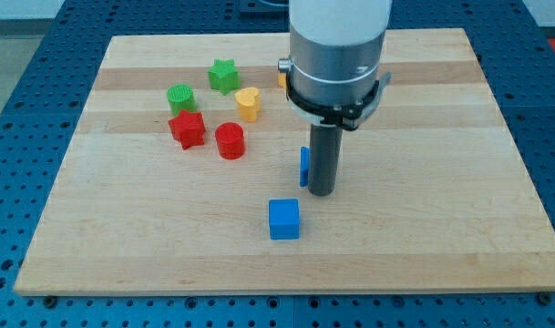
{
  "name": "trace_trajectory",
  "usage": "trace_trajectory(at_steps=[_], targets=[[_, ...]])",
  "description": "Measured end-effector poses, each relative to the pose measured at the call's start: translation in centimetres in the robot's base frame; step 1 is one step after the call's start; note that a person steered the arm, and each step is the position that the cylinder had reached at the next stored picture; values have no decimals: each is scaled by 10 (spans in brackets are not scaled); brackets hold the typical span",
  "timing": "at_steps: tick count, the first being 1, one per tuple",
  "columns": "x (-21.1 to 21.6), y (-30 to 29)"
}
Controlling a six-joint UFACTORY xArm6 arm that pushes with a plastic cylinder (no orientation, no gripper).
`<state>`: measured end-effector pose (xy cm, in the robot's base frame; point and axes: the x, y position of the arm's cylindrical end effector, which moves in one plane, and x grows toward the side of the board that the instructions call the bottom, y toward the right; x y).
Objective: Push the blue cube to the line of blocks
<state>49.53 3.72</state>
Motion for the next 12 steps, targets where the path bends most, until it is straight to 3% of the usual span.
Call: trace_trajectory(at_steps=[1, 5, 12], targets=[[-16, 0], [-13, -51], [-54, -14]])
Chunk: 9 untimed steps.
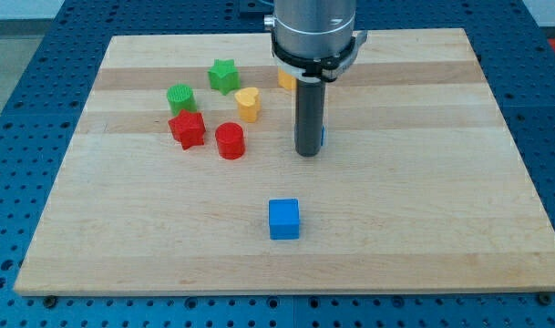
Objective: Push the blue cube to the line of blocks
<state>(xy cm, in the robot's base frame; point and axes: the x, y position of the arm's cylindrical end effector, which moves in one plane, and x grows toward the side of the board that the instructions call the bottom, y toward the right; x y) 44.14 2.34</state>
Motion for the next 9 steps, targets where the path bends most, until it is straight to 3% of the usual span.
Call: trace_trajectory(at_steps=[6, 9], targets=[[-18, 42], [-36, -7]])
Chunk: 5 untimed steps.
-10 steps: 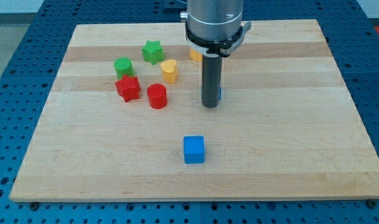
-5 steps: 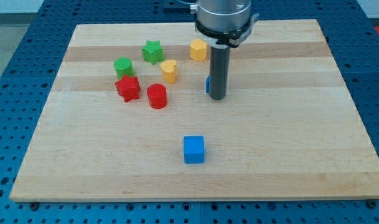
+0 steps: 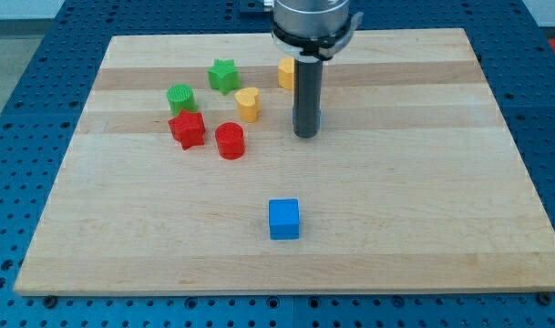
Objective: Push the blue cube to the line of blocks
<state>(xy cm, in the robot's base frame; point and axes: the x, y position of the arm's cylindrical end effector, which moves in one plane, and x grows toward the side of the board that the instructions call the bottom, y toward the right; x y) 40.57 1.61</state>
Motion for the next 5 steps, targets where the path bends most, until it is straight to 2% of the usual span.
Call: trace_trajectory(at_steps=[3, 5], targets=[[-2, 9], [-26, 8]])
